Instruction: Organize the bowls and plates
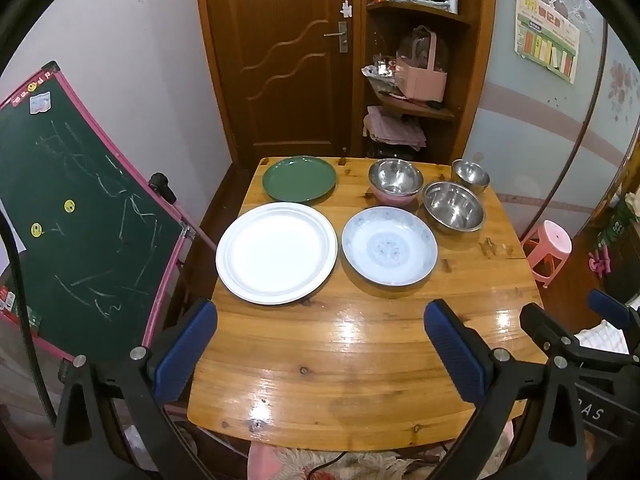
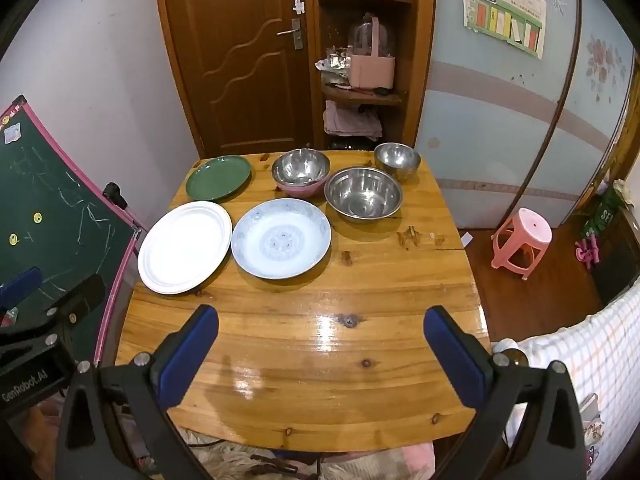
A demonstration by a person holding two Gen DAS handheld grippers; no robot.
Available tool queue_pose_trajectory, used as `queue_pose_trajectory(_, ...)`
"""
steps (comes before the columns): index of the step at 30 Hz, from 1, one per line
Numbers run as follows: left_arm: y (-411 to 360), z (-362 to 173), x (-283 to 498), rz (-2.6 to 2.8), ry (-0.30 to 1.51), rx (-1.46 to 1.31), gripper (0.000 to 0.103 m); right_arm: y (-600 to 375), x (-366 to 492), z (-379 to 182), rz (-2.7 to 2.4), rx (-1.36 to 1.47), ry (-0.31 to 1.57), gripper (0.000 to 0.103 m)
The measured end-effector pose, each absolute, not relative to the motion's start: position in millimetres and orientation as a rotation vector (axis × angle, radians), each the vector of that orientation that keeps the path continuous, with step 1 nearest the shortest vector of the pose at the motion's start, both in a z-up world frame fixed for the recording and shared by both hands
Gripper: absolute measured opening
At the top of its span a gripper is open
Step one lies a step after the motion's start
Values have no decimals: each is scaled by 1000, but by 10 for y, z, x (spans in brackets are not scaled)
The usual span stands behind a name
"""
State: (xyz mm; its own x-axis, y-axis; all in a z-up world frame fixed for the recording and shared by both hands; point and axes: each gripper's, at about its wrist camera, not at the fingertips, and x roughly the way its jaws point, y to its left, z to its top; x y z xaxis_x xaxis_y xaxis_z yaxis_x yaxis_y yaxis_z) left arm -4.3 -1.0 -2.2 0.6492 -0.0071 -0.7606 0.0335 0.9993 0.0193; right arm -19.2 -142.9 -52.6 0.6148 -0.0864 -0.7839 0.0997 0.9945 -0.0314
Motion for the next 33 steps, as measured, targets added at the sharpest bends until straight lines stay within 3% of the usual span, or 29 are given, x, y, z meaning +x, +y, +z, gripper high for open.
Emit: queue_pose_trajectory(33, -27, -73, -25, -25, 881, 25, 102, -1427, -183, -521, -106, 31, 910, 103)
